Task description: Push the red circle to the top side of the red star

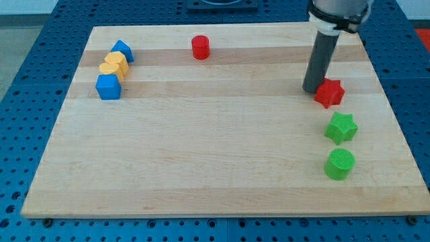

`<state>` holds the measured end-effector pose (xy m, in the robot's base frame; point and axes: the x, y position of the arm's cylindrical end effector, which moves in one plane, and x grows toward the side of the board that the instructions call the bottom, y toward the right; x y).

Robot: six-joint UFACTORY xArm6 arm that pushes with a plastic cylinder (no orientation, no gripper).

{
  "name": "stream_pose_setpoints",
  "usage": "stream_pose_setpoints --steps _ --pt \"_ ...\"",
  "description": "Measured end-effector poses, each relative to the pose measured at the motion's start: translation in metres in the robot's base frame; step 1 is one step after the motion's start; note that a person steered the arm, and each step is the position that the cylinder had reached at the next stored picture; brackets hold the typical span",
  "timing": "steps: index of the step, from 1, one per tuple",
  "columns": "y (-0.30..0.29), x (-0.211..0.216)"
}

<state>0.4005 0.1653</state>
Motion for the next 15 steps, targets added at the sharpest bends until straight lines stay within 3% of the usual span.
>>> stream_pose_setpoints --steps 1,3,4,5,6,7,8,9,10,11,12,13,14,15 --pt "-0.001 -0.006" --pt "-0.221 -0.029" --pt "-0.273 -0.087" --pt "-0.265 -0.137" --pt "-0.137 -0.136" --pt "-0.046 -0.125" --pt "-0.025 -0.07" --pt "-0.026 -0.125" --pt "-0.087 -0.119" --pt "-0.113 -0.076" --pt "-0.058 -0.042" --pt "-0.002 -0.047" --pt "-0.009 -0.047" --pt "-0.052 -0.063"
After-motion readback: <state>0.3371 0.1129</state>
